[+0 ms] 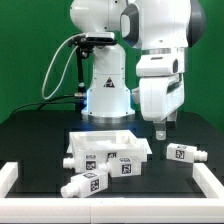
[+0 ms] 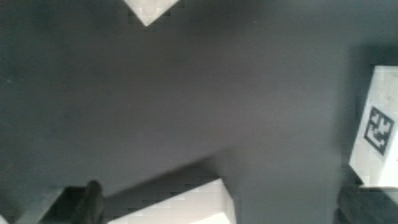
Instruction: Assemble one leg
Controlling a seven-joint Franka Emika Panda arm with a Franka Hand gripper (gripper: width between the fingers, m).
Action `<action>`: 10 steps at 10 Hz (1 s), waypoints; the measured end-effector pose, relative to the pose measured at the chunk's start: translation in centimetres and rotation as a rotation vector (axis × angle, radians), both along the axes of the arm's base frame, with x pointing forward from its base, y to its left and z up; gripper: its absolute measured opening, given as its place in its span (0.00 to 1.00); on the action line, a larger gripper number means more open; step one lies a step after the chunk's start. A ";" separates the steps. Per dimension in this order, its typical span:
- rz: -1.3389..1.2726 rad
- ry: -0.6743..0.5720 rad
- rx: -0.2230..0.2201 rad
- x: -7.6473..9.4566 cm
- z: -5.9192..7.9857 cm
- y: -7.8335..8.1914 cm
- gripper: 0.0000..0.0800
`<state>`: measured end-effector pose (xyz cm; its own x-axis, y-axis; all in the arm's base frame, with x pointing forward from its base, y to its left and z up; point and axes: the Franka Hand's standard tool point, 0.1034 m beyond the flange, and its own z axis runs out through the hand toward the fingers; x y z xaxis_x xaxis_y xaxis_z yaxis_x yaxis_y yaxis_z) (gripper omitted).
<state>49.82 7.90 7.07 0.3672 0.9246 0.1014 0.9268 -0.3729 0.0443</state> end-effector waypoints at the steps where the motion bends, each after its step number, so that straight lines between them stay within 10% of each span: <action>1: 0.018 0.001 0.001 0.3 -1.3 -1.5 0.81; 10: 0.098 0.039 0.000 0.4 -5.0 -6.6 0.81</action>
Offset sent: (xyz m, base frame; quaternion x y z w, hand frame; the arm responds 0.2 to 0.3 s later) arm 0.0070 -0.0222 -0.0232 0.0025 0.0135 -0.0472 0.9988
